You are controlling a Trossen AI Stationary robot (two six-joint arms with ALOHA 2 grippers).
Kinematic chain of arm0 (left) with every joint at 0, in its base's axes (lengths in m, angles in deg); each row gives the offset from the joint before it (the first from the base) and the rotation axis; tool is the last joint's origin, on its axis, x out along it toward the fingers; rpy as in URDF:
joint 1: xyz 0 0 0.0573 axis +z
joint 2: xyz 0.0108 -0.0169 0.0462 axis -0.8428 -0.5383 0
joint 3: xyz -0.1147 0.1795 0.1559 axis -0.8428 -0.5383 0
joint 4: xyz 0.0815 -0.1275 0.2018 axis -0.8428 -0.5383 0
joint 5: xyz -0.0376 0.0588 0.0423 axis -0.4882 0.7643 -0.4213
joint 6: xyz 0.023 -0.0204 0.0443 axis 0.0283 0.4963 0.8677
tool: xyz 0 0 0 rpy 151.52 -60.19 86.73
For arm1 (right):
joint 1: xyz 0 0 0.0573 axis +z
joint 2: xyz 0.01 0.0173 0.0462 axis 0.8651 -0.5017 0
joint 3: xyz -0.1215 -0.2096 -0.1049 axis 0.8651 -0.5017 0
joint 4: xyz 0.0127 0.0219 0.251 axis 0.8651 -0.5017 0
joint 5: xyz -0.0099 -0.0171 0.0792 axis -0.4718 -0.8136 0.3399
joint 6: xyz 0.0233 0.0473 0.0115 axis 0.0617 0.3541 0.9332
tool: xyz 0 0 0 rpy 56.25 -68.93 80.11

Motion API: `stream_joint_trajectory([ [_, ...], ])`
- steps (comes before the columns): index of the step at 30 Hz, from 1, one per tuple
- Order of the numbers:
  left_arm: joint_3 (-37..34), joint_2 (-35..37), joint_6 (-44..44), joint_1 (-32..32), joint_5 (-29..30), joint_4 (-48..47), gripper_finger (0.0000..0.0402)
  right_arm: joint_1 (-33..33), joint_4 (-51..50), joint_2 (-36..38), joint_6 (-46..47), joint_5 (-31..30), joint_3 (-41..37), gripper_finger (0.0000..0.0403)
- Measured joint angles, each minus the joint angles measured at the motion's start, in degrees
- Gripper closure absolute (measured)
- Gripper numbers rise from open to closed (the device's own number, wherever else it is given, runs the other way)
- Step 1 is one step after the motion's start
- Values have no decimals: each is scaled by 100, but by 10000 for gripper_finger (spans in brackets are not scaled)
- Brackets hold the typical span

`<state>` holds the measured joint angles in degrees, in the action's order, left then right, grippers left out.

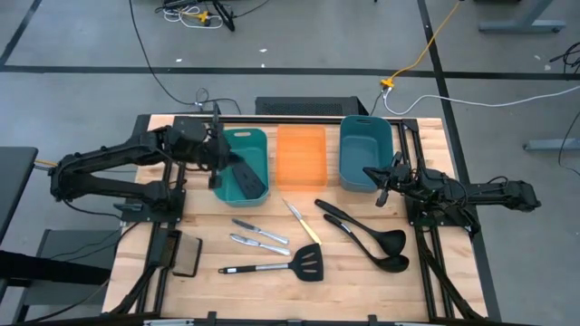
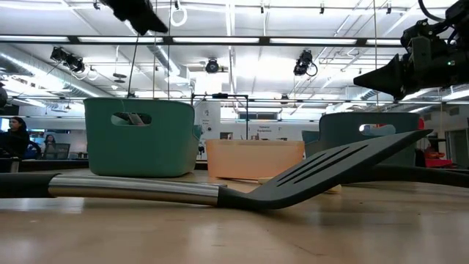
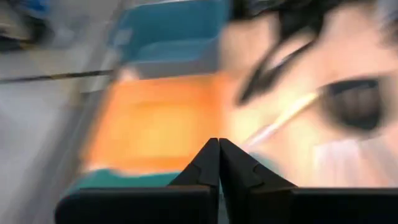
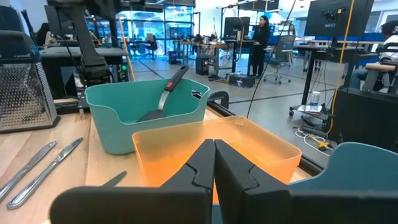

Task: Pick & Place Kitchen Items
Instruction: Adjust the green bin

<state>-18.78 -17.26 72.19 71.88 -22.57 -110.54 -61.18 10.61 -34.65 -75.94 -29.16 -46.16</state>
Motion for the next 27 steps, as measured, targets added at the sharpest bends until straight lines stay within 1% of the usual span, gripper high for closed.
stream_joint_trajectory([
  [3,-56,-200,-571,-385,-120,-136,389,1,1,0,0,0,0,392],
  [5,-111,-387,-805,-743,221,-399,386,1,1,0,0,0,0,392],
  [8,-99,-658,-1139,-1254,799,-524,379,0,0,0,29,3,0,392],
  [11,-98,-1031,-1304,-1571,944,-727,357,-1,6,0,33,11,0,392],
  [14,-39,-1428,-1480,-1661,937,-1058,322,-1,29,2,46,58,0,392],
  [17,119,-1893,-1656,-1675,861,-1381,277,1,53,-9,77,60,0,392],
  [23,351,-2575,-1507,-1675,899,-1427,184,1,45,-24,175,57,0,392],
  [25,406,-2722,-1509,-1674,989,-1455,162,1,45,-24,175,57,0,392],
  [27,421,-2883,-1527,-1657,995,-1443,151,1,41,-26,175,57,0,392],
])
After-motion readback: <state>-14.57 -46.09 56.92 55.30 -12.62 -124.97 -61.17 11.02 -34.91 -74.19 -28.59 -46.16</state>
